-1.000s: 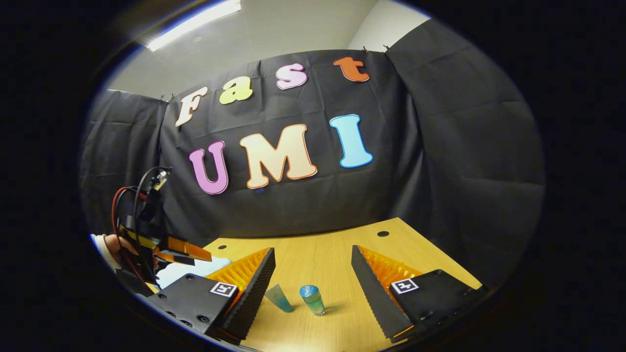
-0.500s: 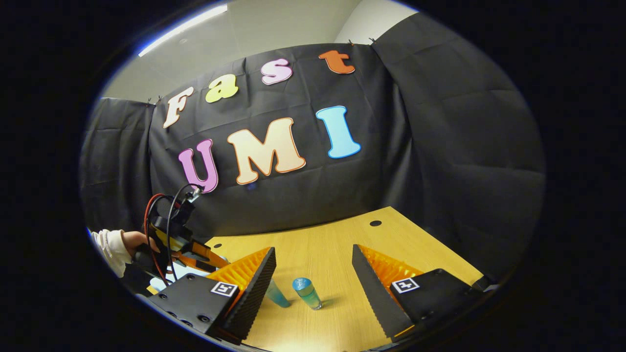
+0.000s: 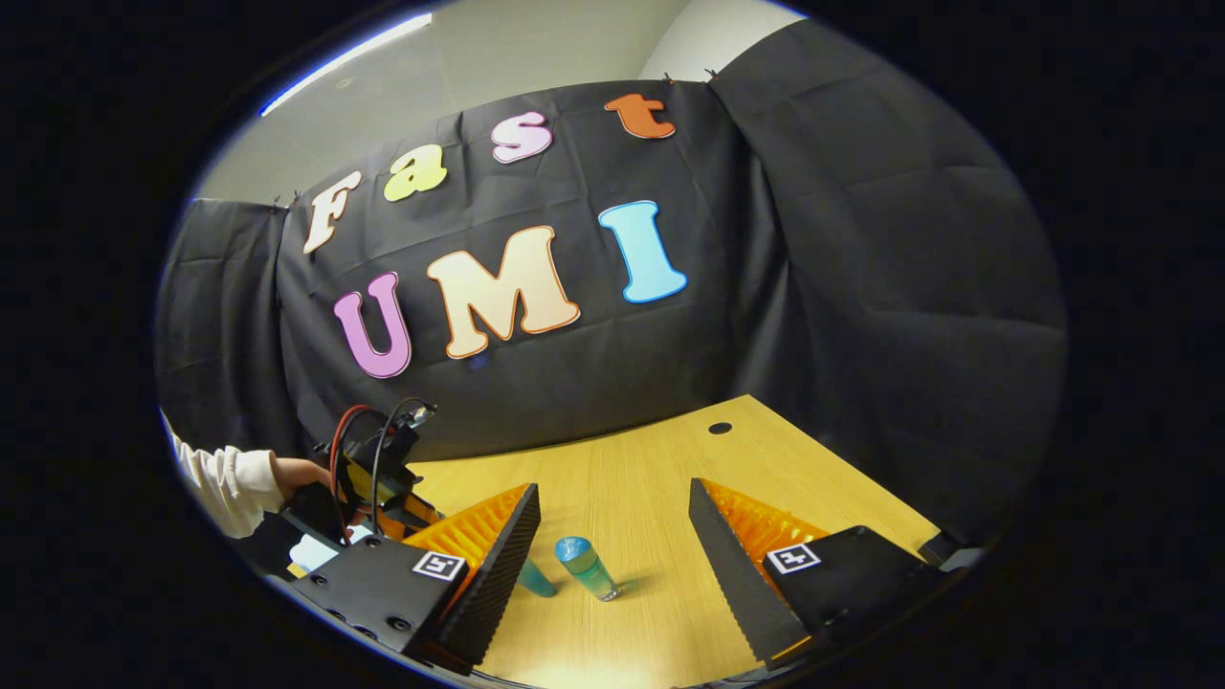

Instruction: First open the suitcase, pack the skin care products into it, and then close the suitcase.

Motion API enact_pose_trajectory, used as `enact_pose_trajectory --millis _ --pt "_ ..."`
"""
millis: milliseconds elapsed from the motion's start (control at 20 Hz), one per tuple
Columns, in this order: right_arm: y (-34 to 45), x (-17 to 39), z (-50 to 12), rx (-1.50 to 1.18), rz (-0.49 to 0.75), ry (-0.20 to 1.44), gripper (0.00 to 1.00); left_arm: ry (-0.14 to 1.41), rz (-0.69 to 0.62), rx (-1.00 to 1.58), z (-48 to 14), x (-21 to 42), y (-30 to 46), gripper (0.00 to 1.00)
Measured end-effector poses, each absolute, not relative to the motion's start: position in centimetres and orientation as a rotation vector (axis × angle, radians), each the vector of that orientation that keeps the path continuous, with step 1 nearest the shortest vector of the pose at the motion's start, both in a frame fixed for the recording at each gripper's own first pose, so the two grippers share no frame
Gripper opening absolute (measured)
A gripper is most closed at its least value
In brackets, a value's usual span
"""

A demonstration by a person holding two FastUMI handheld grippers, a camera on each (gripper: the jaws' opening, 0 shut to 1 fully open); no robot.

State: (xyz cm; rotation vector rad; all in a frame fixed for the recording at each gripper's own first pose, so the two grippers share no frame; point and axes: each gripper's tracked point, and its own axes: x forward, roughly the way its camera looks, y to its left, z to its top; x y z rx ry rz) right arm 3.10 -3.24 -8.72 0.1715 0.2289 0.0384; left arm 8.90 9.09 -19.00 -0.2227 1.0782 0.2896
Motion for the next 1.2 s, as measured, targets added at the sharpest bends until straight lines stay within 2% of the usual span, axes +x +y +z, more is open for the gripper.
enact_pose_trajectory --millis 50,100,250,350,650,950,1200 --pt "-3.4 3.0 -8.9 0.175 0.035 0.231 0.98 1.097 0.301 -0.224 -19.5 8.9 9.2 0.38" --pt "-3.5 3.0 -8.9 0.178 0.033 0.233 0.98 1.112 0.31 -0.223 -20.1 8.9 9.4 0.37" --pt "-4.0 2.9 -9.3 0.182 0.024 0.24 0.98 1.147 0.334 -0.231 -21.4 9.0 9.6 0.29" --pt "-4.1 2.8 -9.6 0.183 0.02 0.249 0.98 1.163 0.344 -0.23 -22.4 9.2 9.8 0.19" --pt "-4.6 2.6 -10.0 0.18 0.008 0.254 0.98 1.201 0.354 -0.234 -24.0 9.7 9.7 0.17" --pt "-4.7 2.7 -10.0 0.179 0.01 0.257 0.98 1.188 0.307 -0.27 -23.4 9.9 9.3 0.0" --pt "-3.9 3.1 -9.5 0.159 0.043 0.249 0.98 1.135 0.27 -0.28 -19.9 9.3 8.7 0.0"
